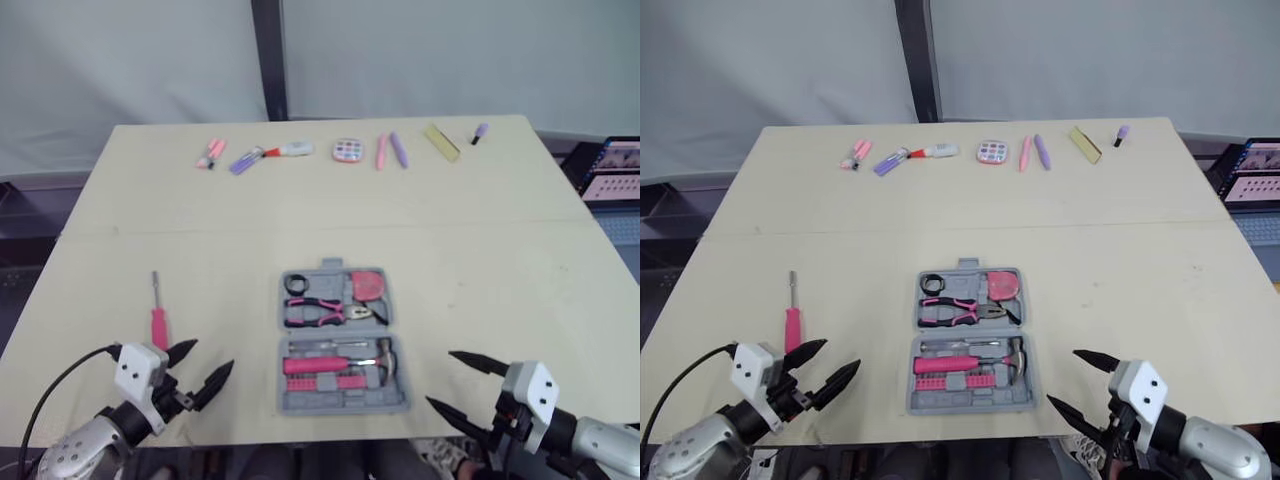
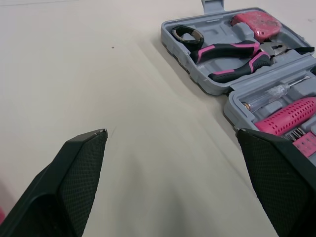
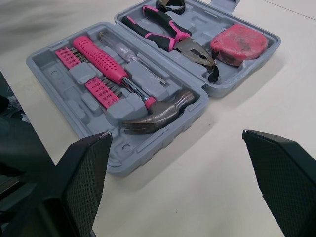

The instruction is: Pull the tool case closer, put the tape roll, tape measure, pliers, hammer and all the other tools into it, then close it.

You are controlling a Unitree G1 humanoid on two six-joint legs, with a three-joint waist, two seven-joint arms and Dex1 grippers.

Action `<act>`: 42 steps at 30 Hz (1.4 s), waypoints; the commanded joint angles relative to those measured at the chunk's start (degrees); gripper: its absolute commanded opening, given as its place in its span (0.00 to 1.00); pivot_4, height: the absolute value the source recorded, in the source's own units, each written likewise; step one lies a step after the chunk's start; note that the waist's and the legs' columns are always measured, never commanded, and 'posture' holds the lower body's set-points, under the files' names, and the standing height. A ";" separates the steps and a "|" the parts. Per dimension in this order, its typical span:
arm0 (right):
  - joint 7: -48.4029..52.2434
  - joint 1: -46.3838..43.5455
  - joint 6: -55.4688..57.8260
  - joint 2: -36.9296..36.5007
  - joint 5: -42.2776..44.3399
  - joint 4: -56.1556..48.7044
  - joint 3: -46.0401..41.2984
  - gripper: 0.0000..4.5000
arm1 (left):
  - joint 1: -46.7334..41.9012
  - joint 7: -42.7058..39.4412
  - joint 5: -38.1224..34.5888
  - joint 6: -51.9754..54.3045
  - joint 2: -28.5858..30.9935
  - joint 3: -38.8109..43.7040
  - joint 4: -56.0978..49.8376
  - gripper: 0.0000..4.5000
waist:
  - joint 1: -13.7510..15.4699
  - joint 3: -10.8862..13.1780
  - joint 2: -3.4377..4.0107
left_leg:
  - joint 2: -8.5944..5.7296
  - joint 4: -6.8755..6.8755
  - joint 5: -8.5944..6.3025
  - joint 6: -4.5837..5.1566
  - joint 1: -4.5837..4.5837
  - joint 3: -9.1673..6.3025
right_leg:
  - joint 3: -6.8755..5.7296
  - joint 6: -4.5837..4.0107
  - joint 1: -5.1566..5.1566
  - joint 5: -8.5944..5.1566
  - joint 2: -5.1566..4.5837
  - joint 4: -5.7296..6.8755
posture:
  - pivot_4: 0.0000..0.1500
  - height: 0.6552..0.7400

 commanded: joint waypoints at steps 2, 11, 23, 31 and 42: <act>0.93 -0.70 -0.93 -1.12 1.26 -0.63 -1.35 1.00 | -1.70 0.31 -1.85 0.33 0.46 1.43 0.71 0.99 | -0.03 0.02 -0.01 | 0.01 0.00 0.00 0.00 0.00 0.02 | -0.02 0.00 -0.03 0.00 0.01 0.01 | 1.00 1.00; 7.96 -4.68 -2.30 -5.66 5.81 -2.19 -0.69 1.00 | -3.07 15.88 -9.67 11.40 -5.86 8.47 -7.63 0.99 | 0.03 0.08 -0.10 | 0.03 0.01 0.00 -0.01 0.02 0.00 | 0.00 0.02 -0.02 0.01 0.00 0.09 | 1.00 1.00; 9.37 -9.65 -1.68 -7.44 4.81 2.20 -0.31 1.00 | -22.89 44.27 -10.39 39.76 -6.75 11.25 -14.86 0.99 | 0.19 0.21 -0.34 | -0.02 0.09 0.09 -0.14 0.06 -0.02 | -0.13 0.03 -0.09 0.02 0.10 0.41 | 1.00 1.00; 8.25 -9.04 -1.25 -7.20 4.35 1.43 -0.83 1.00 | -30.79 45.61 -8.91 50.17 -4.84 13.58 -7.85 0.99 | 0.04 0.22 -0.36 | -0.04 0.09 0.07 -0.14 0.08 0.06 | -0.35 0.04 -0.17 0.02 0.09 0.46 | 1.00 1.00; 6.99 -8.33 -1.02 -7.20 4.16 0.77 -1.31 1.00 | -29.69 39.26 -3.45 45.43 -0.44 12.31 3.84 0.99 | 0.04 0.23 -0.37 | -0.03 0.09 0.07 -0.15 0.08 0.05 | -0.34 0.03 -0.17 0.02 0.07 0.45 | 1.00 1.00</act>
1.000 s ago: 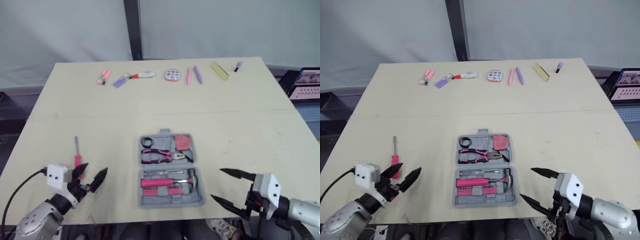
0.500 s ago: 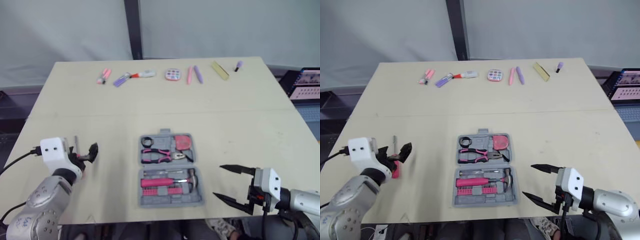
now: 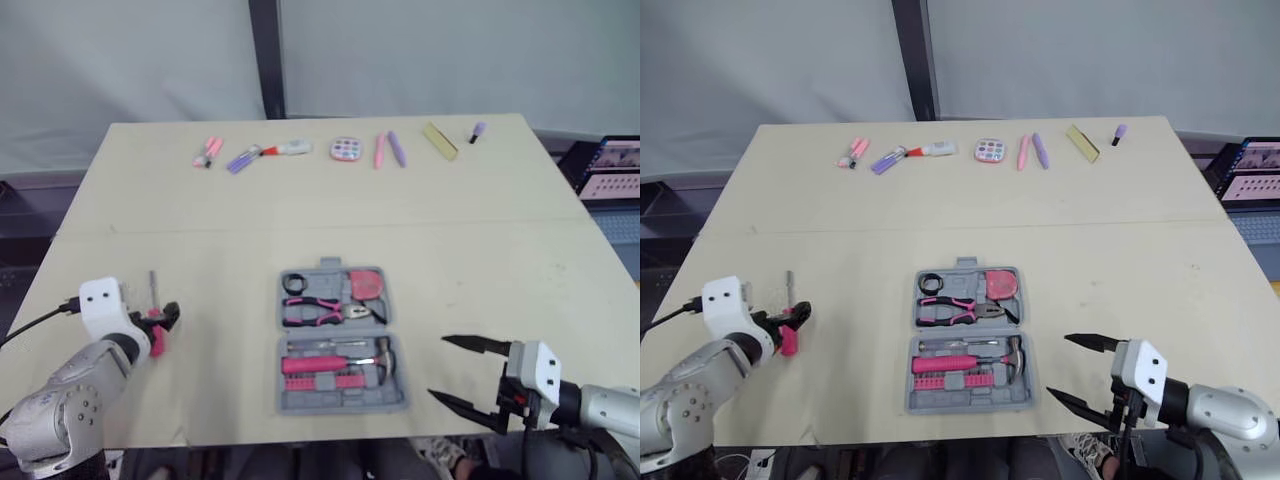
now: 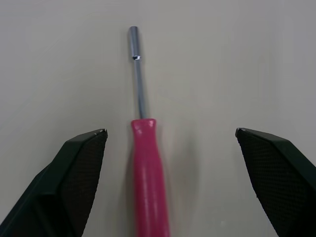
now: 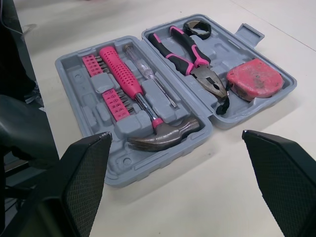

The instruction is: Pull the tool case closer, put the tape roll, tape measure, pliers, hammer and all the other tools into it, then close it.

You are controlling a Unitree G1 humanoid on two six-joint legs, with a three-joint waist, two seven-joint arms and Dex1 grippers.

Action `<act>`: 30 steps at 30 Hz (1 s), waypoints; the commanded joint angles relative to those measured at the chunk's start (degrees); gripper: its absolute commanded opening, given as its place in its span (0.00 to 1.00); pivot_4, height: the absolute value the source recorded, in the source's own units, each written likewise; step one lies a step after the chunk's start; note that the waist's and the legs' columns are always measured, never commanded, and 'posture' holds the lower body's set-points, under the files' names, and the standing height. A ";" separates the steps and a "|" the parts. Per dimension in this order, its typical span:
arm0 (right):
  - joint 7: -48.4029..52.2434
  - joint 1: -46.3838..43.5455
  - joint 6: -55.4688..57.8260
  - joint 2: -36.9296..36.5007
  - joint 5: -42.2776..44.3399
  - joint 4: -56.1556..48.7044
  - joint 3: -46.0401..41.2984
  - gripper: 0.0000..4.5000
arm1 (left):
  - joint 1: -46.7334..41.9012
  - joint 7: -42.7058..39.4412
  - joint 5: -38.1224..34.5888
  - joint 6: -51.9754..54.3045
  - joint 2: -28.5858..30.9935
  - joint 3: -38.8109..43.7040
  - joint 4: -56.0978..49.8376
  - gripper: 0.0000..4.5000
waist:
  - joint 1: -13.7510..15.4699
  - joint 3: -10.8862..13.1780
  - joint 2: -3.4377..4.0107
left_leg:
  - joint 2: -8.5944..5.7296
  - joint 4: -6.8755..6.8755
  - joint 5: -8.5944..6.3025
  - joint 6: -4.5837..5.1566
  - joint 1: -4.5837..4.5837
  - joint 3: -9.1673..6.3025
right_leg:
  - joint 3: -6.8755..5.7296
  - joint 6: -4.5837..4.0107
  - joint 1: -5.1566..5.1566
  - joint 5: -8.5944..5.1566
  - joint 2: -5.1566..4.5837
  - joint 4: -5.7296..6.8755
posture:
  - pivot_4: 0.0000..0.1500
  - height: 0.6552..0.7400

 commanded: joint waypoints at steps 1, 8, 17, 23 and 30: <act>-0.43 0.10 -0.04 -0.21 0.67 -1.60 -1.39 1.00 | 0.64 -2.52 2.05 -2.84 1.35 -0.89 2.92 0.99 | 0.00 0.00 0.00 | 0.00 0.00 0.00 0.00 0.00 0.00 | 0.00 0.00 0.00 0.00 0.00 0.00 | 1.00 1.00; -0.24 -0.54 0.22 -0.68 0.67 -1.22 -1.71 1.00 | 0.74 -5.16 4.64 -6.78 0.88 -3.57 7.17 0.99 | 0.03 0.00 0.00 | 0.00 0.00 0.00 0.00 -0.01 -0.01 | -0.01 0.00 0.00 0.00 -0.04 0.01 | 1.00 1.00; -0.50 -0.54 0.27 -0.74 0.48 -1.19 -1.74 1.00 | -1.06 -5.61 6.05 -8.79 0.19 -4.03 10.80 0.99 | 0.06 0.00 0.00 | 0.00 0.00 0.00 0.00 0.00 -0.01 | -0.02 0.00 0.00 0.00 -0.04 0.03 | 1.00 1.00; -0.85 0.02 0.36 -0.61 0.52 -1.61 -1.94 1.00 | -1.69 -6.29 6.49 -10.08 0.40 -4.44 12.55 0.99 | 0.12 -0.03 0.05 | 0.00 0.00 0.01 -0.01 0.02 -0.01 | -0.02 0.00 0.01 0.00 -0.05 0.03 | 1.00 1.00; -1.26 0.95 0.41 -0.64 0.64 -2.09 -2.42 1.00 | -4.18 -6.97 7.60 -11.48 0.44 -5.29 15.34 0.99 | 0.16 -0.04 0.07 | -0.01 0.00 0.02 -0.03 0.03 -0.02 | -0.03 0.00 0.02 0.00 -0.05 0.06 | 1.00 1.00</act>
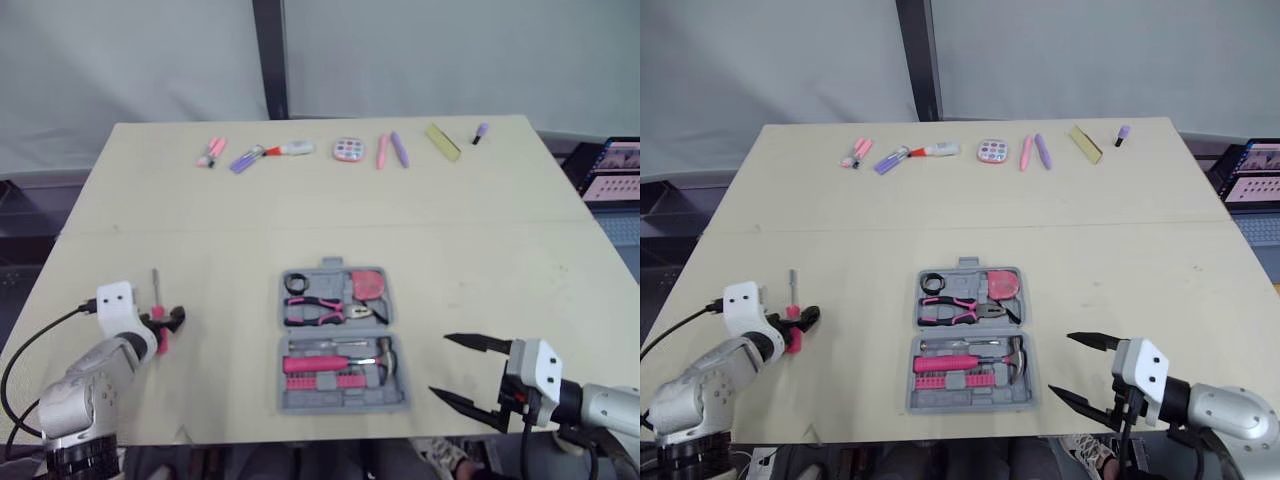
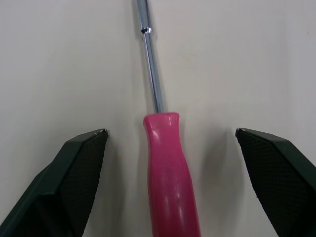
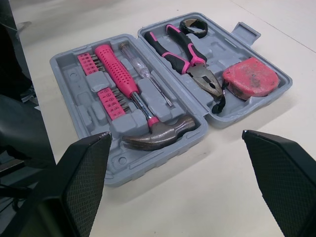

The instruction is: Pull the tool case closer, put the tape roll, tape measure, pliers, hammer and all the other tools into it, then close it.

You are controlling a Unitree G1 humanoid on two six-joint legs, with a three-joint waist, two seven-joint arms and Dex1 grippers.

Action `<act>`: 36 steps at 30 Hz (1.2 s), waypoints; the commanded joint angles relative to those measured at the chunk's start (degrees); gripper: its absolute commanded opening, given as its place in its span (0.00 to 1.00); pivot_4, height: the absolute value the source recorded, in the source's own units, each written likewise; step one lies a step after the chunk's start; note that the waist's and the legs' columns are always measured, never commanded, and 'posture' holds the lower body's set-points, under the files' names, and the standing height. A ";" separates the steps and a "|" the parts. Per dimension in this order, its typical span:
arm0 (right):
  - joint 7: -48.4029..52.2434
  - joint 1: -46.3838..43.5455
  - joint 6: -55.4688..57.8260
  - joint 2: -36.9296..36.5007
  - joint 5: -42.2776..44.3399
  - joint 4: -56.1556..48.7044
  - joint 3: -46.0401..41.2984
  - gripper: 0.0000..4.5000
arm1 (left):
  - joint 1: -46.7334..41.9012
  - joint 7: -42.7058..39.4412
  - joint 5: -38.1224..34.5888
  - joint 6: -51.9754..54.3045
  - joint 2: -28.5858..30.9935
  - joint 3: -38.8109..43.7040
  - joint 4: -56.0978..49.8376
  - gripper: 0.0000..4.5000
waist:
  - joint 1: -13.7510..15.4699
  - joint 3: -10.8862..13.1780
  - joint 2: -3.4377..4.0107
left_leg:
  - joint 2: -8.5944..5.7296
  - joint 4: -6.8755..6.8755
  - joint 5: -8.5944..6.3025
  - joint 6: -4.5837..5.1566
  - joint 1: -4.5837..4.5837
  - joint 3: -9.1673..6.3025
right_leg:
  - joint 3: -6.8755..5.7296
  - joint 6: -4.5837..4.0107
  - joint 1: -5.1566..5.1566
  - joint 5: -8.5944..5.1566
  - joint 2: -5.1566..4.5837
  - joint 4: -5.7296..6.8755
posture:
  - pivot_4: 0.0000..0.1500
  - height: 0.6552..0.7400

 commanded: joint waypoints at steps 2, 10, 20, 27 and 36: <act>-0.28 0.97 -0.04 -0.28 0.75 -2.12 -2.12 1.00 | -0.78 -0.86 0.69 -0.90 0.11 -0.24 1.04 0.94 | 0.00 0.00 0.00 | 0.01 0.00 0.00 0.00 0.00 -0.01 | -0.01 0.00 0.00 0.00 0.00 0.00 | 1.00 1.00; -0.44 2.03 -0.02 -0.10 0.66 -2.57 -2.61 1.00 | 0.00 -0.81 0.99 -0.09 -0.59 -0.17 0.22 0.15 | 0.03 0.00 0.00 | -0.03 0.00 0.00 0.00 -0.01 -0.02 | -0.02 0.00 0.00 0.00 -0.03 0.00 | 1.00 1.00; -0.31 0.45 -0.25 0.03 0.40 -1.37 -1.81 1.00 | -5.56 -7.01 0.77 -1.41 4.98 -2.79 1.42 0.12 | 0.14 0.05 -0.08 | -0.01 0.01 0.01 -0.01 -0.03 -0.04 | -0.06 0.01 0.00 0.00 -0.01 -0.01 | 1.00 1.00; 0.16 -1.55 -0.54 -0.10 -0.01 0.41 -1.37 1.00 | -14.55 -28.03 -3.97 -0.74 16.12 -14.68 0.73 0.12 | -0.26 0.10 -0.14 | -0.03 -0.07 0.03 -0.05 -0.08 -0.11 | -0.14 0.00 -0.06 0.00 -0.03 0.09 | 1.00 1.00; 0.32 -2.69 -0.87 0.08 -0.45 1.38 -0.83 1.00 | -22.68 -42.94 -2.05 -2.02 23.82 -34.69 -9.69 0.12 | -0.36 0.19 -0.04 | 0.01 0.00 0.03 -0.04 -0.19 -0.05 | -0.13 0.01 -0.12 0.01 0.00 -0.02 | 1.00 1.00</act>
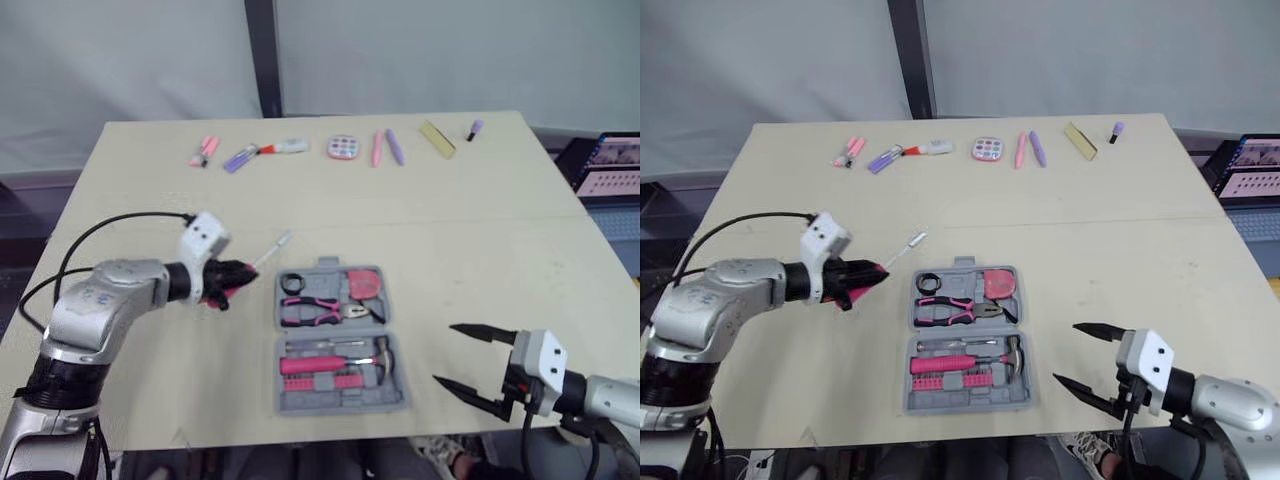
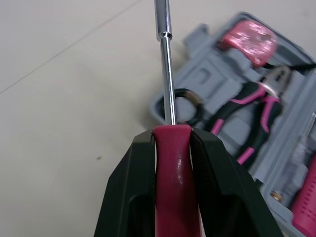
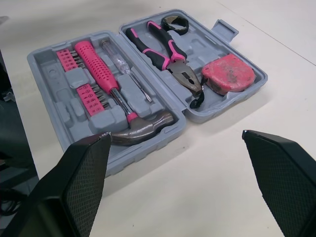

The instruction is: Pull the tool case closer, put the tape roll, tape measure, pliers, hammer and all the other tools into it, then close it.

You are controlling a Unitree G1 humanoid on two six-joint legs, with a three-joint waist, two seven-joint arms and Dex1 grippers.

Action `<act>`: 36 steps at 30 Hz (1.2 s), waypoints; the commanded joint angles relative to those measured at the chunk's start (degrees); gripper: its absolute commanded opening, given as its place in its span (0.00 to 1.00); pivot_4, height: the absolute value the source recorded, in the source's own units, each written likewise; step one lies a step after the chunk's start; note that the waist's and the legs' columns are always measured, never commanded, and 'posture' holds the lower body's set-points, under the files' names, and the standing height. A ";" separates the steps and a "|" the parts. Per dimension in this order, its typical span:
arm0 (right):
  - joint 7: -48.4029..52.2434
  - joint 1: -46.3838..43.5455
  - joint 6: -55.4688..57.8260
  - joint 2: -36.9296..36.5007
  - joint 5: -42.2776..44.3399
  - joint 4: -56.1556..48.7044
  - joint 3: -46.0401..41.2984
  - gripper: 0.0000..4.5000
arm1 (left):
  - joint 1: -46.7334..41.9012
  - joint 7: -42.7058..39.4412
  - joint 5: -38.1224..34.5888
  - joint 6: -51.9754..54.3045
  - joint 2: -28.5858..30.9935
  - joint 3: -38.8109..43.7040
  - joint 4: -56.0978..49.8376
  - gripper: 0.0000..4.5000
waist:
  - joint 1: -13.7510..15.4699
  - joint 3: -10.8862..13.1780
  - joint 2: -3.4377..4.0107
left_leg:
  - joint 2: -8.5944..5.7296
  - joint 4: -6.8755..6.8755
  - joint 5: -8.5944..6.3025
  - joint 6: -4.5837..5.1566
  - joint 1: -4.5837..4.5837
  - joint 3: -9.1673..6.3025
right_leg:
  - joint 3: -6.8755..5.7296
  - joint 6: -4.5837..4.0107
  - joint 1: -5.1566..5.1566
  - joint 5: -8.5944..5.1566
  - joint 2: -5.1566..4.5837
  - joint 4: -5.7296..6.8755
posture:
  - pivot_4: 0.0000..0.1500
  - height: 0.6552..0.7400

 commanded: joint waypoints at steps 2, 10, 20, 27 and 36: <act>0.45 0.72 -0.83 0.03 0.42 -0.95 -0.45 1.00 | -2.44 -4.30 1.73 -1.81 1.46 -6.17 -5.72 0.12 | 0.09 0.02 0.02 | 0.00 0.01 0.00 0.00 0.00 0.00 | 0.00 0.00 0.00 0.00 0.01 0.01 | 1.00 1.00; 3.04 1.89 -0.98 -2.90 1.06 0.42 -3.35 1.00 | -4.46 -6.78 2.74 -0.49 0.80 -13.82 -11.58 0.12 | 0.21 0.02 0.01 | -0.05 0.09 0.03 0.05 -0.10 0.00 | 0.02 0.03 -0.02 0.01 0.00 0.06 | 1.00 1.00; 2.64 -1.70 -1.10 -2.71 -0.72 0.41 0.95 1.00 | -3.27 -8.18 2.66 3.39 1.03 -19.84 -18.78 0.12 | 0.20 0.03 0.03 | 0.00 0.09 0.03 0.05 -0.19 0.00 | 0.03 0.02 -0.09 0.01 0.04 0.08 | 1.00 1.00; 5.31 -1.88 -3.14 -3.63 -1.41 0.19 2.85 1.00 | -5.58 -6.81 4.38 8.55 -1.49 -27.38 -23.01 0.12 | 0.34 0.03 0.02 | -0.11 0.25 0.08 0.15 -0.46 -0.12 | 0.02 0.18 -0.11 0.10 0.02 0.07 | 1.00 1.00; 6.52 -1.31 -1.76 -4.17 0.27 -1.81 2.69 1.00 | -6.82 -6.03 8.45 7.78 -1.49 -34.78 -22.78 0.12 | 0.33 0.03 0.02 | -0.10 0.25 0.08 0.15 -0.46 -0.11 | 0.02 0.18 -0.12 0.10 0.04 0.07 | 1.00 1.00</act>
